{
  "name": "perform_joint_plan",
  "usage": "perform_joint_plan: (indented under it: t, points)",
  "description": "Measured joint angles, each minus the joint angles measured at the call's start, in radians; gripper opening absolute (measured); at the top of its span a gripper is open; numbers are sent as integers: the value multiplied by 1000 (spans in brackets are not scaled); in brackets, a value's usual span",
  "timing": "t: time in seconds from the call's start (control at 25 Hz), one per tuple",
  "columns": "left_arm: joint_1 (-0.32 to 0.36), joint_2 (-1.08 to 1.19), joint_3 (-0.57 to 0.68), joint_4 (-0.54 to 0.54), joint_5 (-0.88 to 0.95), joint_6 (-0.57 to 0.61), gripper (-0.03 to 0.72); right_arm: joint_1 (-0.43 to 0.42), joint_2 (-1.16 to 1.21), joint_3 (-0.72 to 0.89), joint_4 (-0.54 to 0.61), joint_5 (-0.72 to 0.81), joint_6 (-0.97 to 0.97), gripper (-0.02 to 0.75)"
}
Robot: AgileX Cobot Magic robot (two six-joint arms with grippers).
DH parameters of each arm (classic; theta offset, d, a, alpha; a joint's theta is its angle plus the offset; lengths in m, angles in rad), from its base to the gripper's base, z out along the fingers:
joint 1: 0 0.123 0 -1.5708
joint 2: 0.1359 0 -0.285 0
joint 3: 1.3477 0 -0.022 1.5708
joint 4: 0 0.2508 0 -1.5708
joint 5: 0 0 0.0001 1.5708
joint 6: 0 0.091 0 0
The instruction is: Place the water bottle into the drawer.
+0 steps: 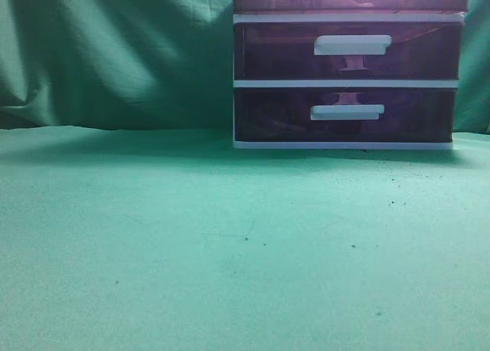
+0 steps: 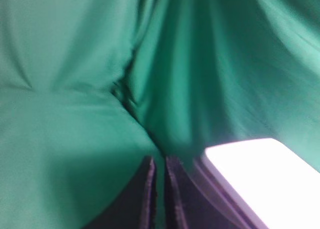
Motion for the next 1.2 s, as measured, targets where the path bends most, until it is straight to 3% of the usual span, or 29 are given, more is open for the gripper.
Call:
perform_joint_plan:
  t: [0.08, 0.24, 0.44, 0.72, 0.92, 1.2]
  points:
    - [0, -87, 102, -46, -1, 10, 0, 0, -49, 0, 0, -57, 93, 0]
    - [0, -290, 414, -95, -83, 14, 0, 0, -130, 0, 0, -167, 278, 0]
    - [0, -593, 860, -141, -332, 26, 0, 0, -190, 0, 0, -317, 448, 0]
    - [0, -971, 1347, -220, -563, 28, 0, 0, -228, 0, 0, -446, 643, 0]
    - [0, -1206, 1587, -277, -663, 30, 0, 0, -253, 24, 0, -455, 702, 0]
    - [0, -1394, 1816, -279, -699, 3, 0, 0, -401, 248, 0, -453, 696, 0]
